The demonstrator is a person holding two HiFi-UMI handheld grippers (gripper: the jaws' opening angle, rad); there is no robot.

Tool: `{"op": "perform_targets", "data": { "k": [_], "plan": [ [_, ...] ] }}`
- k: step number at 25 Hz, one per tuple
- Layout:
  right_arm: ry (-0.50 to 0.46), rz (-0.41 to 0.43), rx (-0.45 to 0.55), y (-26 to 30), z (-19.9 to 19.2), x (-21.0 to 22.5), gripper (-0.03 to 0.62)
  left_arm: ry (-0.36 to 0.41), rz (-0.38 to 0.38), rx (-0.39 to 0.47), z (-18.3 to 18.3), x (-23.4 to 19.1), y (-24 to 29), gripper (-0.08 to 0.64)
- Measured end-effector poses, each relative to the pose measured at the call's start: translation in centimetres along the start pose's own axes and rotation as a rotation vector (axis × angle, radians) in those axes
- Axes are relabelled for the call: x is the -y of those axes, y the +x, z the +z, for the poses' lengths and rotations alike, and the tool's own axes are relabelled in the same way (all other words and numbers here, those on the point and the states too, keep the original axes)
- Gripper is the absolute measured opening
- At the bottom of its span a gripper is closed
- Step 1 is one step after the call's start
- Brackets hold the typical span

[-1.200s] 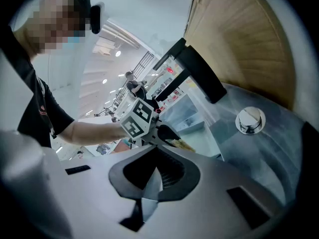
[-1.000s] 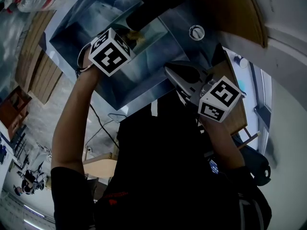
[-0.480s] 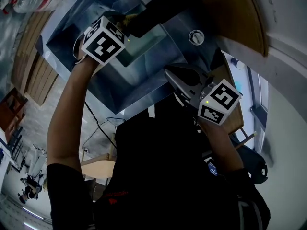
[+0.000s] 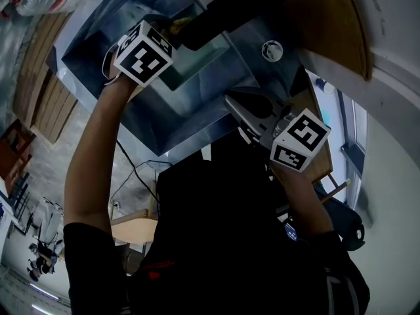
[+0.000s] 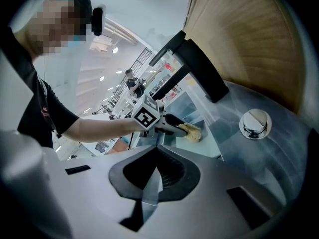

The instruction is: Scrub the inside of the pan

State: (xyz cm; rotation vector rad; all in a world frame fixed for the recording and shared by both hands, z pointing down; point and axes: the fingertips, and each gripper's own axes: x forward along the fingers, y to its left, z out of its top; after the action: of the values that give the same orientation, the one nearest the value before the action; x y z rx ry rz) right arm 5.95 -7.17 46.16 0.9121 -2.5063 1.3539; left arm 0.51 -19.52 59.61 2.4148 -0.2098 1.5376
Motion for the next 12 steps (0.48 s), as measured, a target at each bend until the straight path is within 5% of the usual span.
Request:
{"op": "perform_targets", "data": {
  "k": [12],
  "plan": [
    [0.001,0.001,0.005,-0.1,-0.6,-0.7,0.005,-0.003,-0.073,0.006,0.2,3.9,0.9,0.175]
  ]
}}
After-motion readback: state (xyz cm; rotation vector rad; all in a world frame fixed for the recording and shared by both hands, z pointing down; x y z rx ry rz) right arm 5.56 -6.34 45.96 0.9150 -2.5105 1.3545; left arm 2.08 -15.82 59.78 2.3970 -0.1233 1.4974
